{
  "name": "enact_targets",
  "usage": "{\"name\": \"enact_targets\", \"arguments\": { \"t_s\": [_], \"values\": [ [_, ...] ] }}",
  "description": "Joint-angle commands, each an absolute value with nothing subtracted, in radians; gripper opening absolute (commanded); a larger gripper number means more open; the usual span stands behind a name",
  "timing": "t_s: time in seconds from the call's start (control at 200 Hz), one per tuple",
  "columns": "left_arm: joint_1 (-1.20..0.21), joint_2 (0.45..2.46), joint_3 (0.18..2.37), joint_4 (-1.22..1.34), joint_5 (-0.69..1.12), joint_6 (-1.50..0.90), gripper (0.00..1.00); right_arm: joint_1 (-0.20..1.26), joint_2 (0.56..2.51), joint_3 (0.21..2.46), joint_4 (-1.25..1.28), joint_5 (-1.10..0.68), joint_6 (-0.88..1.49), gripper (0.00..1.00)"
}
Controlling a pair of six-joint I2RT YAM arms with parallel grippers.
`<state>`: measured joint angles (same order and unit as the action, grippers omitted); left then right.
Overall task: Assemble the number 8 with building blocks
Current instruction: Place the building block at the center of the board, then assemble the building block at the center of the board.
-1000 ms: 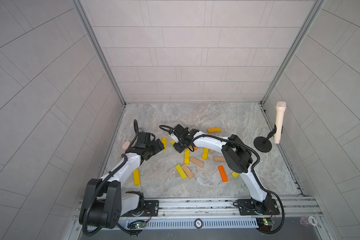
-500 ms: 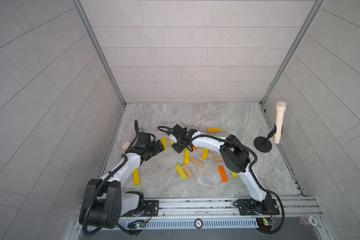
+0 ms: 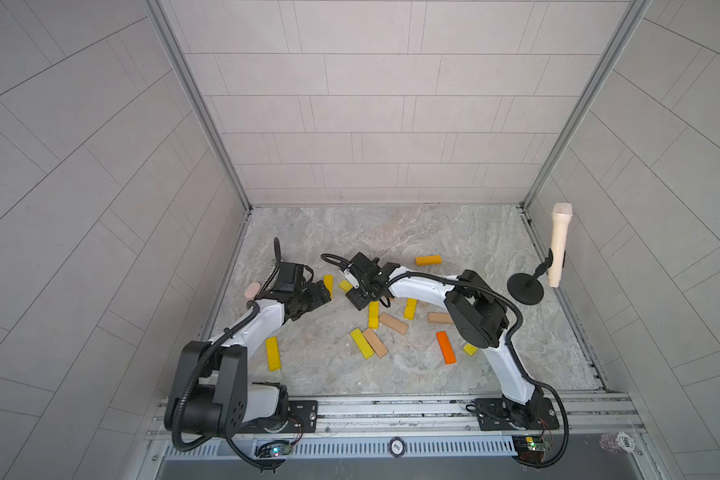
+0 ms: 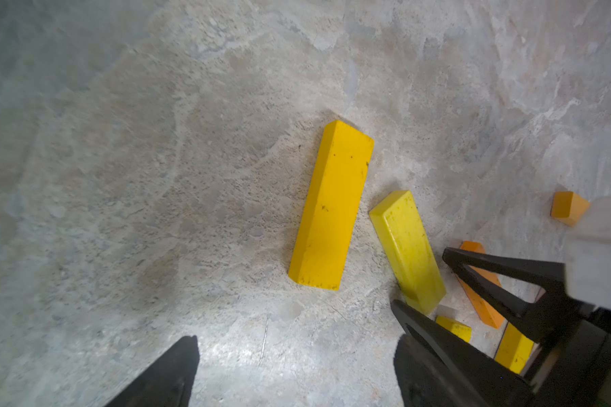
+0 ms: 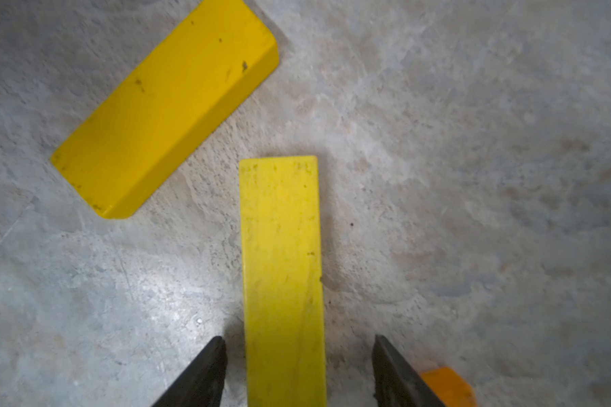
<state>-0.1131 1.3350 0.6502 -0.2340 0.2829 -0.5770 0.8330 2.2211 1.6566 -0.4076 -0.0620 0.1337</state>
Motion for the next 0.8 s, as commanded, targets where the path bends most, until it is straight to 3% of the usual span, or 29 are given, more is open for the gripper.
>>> {"name": "enact_targets", "arguments": {
  "t_s": [0.0, 0.545, 0.69, 0.796],
  "values": [
    [-0.107, 1.368, 0.697, -0.213, 0.3, -0.55, 0.9, 0.821, 2.193, 1.62, -0.442, -0.012, 0.157, 0.64],
    [-0.106, 1.562, 0.816, -0.153, 0.345, -0.538, 0.85, 0.799, 2.178, 1.607, -0.416, 0.004, 0.274, 0.51],
    [-0.106, 1.59, 0.835, -0.13, 0.366, -0.551, 0.85, 0.805, 2.18, 1.596, -0.388, -0.028, 0.352, 0.51],
    [-0.107, 1.608, 0.84, -0.117, 0.369, -0.557, 0.86, 0.817, 2.185, 1.592, -0.369, -0.015, 0.409, 0.57]
  ]
}}
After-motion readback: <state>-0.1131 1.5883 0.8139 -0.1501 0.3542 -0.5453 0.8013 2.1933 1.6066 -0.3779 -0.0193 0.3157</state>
